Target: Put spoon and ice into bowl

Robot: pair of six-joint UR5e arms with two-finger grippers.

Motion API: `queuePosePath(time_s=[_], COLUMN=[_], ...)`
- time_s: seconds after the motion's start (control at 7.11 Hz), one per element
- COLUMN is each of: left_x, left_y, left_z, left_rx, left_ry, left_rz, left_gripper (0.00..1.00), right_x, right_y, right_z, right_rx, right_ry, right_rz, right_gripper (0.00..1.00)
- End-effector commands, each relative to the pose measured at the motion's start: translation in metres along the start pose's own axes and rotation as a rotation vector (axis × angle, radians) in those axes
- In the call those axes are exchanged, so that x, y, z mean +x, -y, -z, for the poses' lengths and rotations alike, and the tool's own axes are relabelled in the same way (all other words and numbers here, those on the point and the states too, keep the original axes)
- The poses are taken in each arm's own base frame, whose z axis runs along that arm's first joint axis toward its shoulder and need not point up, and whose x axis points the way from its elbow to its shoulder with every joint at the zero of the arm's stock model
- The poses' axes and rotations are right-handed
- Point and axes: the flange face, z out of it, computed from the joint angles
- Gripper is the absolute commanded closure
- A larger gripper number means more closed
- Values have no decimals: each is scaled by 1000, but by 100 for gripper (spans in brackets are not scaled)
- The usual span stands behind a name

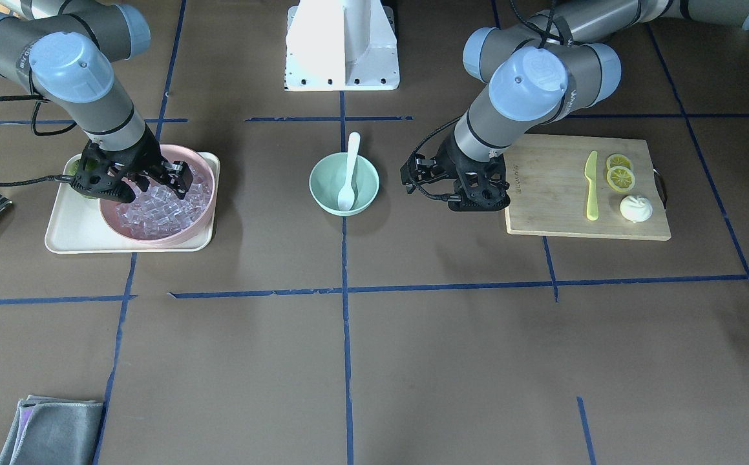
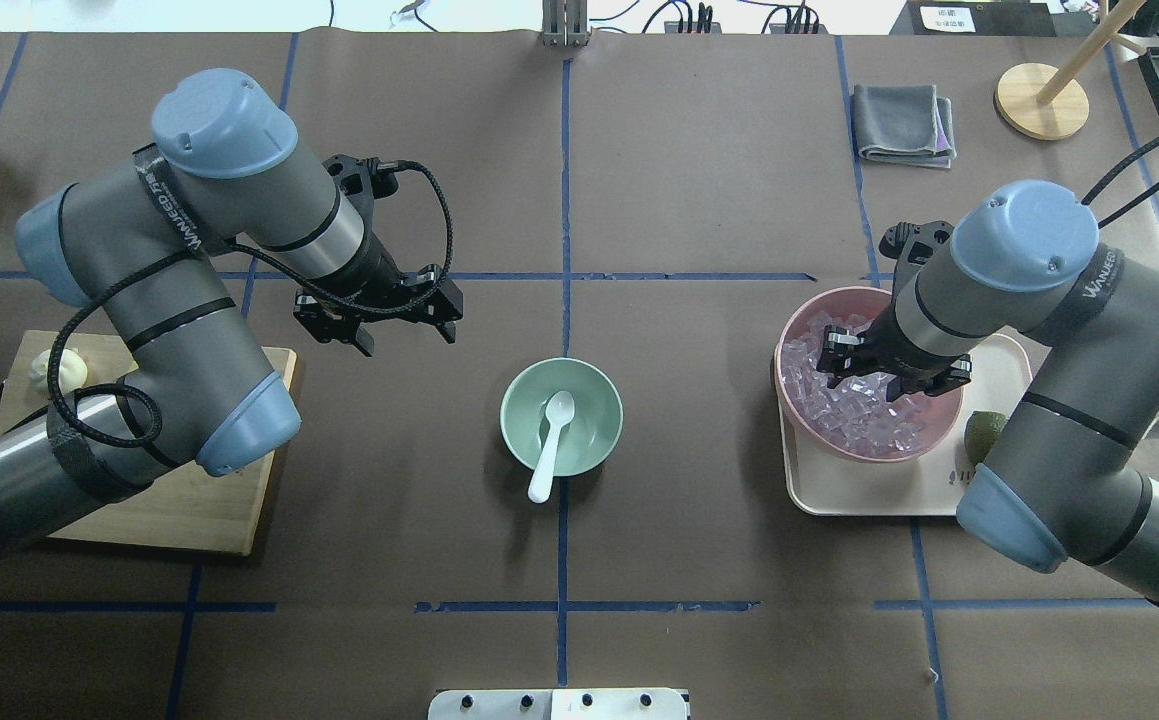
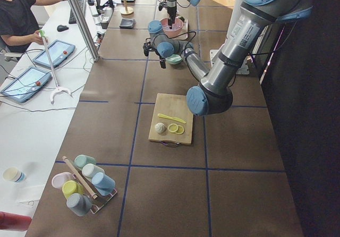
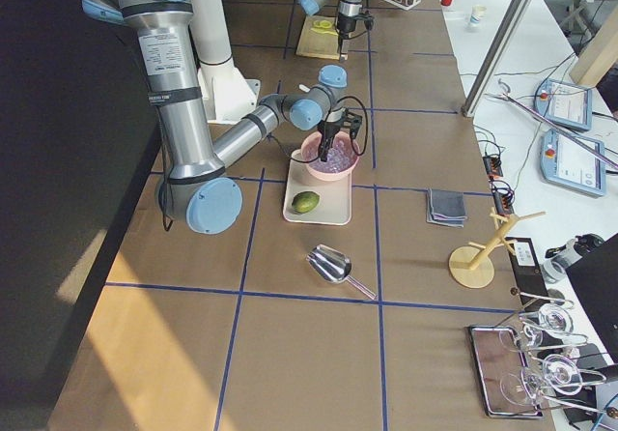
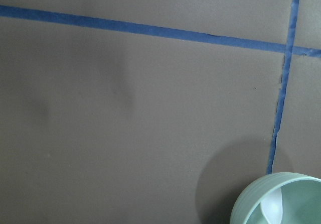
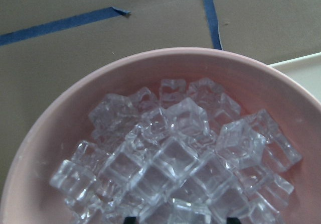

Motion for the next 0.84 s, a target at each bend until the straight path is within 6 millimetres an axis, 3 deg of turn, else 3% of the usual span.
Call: queuePosePath(time_s=[0.0, 0.28, 0.42, 0.56, 0.7], left_x=[0, 0, 0, 1, 1], left_y=[0, 0, -1, -1, -1], left_z=[1, 0, -1, 0, 0], left_rx=[1, 1, 0, 0, 1], left_ry=[-1, 0, 1, -1, -2], left_rz=[-1, 0, -1, -2, -3], left_gripper=[4, 4, 4, 4, 3], right_x=[0, -1, -8, -27, -71], right_y=[0, 0, -7, -17, -32], right_z=[1, 6, 23, 49, 65], right_rx=[3, 7, 24, 62, 59], right_ry=[2, 10, 41, 94, 152], right_rz=[2, 4, 24, 58, 97], right_gripper=[78, 99, 100, 100, 100])
